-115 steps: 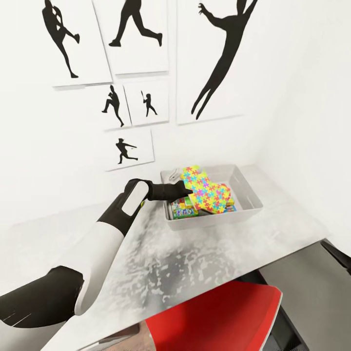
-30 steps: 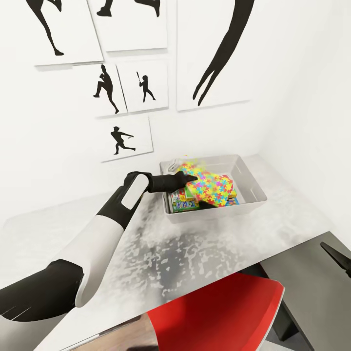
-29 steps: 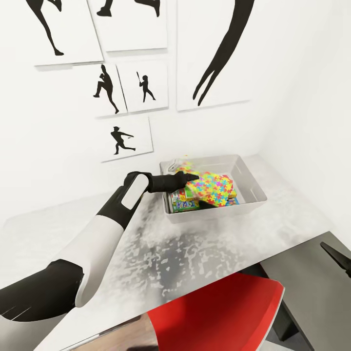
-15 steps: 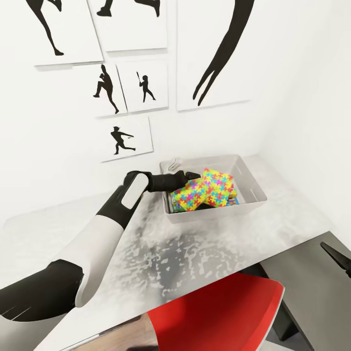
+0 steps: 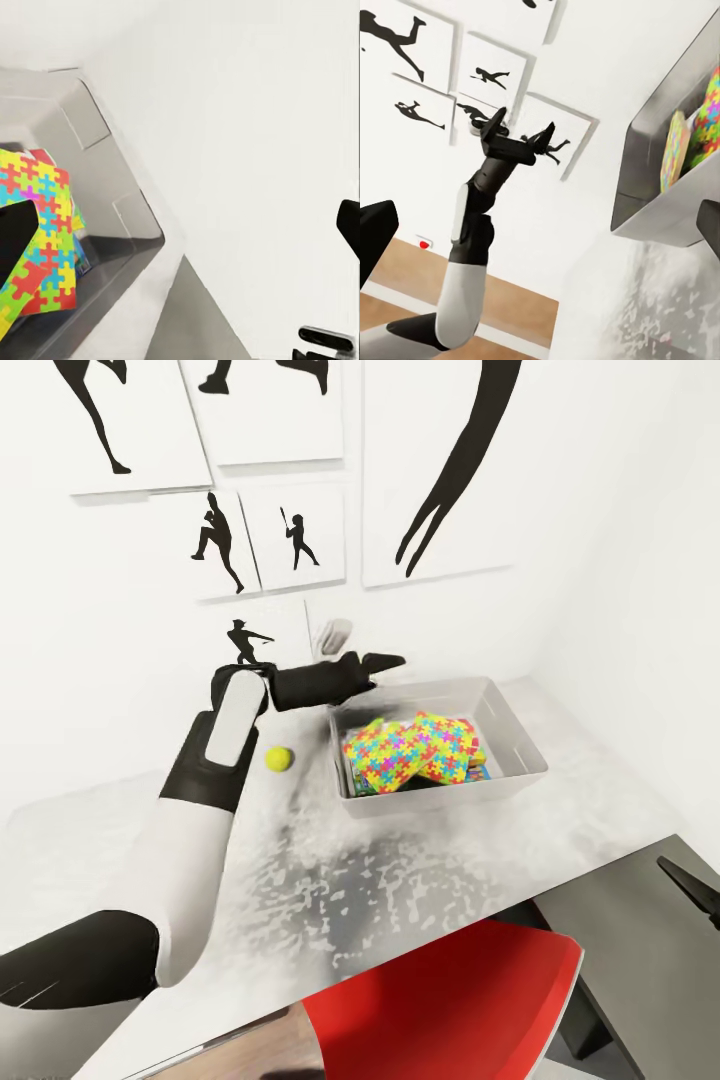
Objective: Put all the toys in the child's room - the three board games (two on the bed and one on the table), the two jigsaw puzzles on the table, and the tennis ball on the table - inside the toy box on the table in the child's room.
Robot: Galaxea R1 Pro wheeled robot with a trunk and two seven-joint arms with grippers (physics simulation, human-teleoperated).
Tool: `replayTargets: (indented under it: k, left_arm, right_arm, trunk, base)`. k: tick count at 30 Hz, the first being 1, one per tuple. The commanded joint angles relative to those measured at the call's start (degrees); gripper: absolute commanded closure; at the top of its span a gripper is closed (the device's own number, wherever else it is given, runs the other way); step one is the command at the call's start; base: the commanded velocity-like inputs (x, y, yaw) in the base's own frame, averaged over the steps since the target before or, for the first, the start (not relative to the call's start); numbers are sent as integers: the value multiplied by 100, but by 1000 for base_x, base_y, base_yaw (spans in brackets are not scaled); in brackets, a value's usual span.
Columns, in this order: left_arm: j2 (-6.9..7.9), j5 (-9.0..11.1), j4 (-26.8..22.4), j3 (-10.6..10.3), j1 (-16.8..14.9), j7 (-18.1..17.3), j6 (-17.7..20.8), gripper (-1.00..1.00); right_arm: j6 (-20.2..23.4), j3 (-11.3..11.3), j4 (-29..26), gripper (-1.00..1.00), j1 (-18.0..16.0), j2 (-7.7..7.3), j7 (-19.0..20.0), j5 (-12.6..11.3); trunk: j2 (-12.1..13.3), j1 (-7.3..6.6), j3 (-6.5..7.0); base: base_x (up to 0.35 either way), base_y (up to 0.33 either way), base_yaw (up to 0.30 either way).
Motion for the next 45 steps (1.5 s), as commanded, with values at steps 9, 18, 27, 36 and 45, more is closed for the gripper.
replayTargets:
  k: [9,18,27,36,45]
  left_arm:
    - [1628,794,-221,301,174,-90,75,-100]
    - [2667,1235,-209,185,610,49,17,-100]
    - [2699,885,-184,-62,672,1191,10,-100]
    - [3440,1367,-609,864,2343,-114,59,-100]
    - [3810,1497,-750,1870,4089,-3512,26,-100]
  right_arm:
    - [23,-3,4,-100,-3,-1,13,1]
    - [-114,-3,-4,-100,-3,3,4,1]
    - [-191,-4,-4,-100,2,0,1,73]
    - [-220,-48,-25,-100,-5,-1,-26,761]
    - [-280,-332,-3,-100,-5,-1,-183,944]
  trunk:
    - [-9,3,-9]
    - [-9,3,-9]
    - [-9,3,-9]
    - [-9,3,-9]
    - [-9,3,-9]
  base:
    - [0,0,0]
    - [0,0,0]
    - [0,0,0]
    - [0,0,0]
    - [0,0,0]
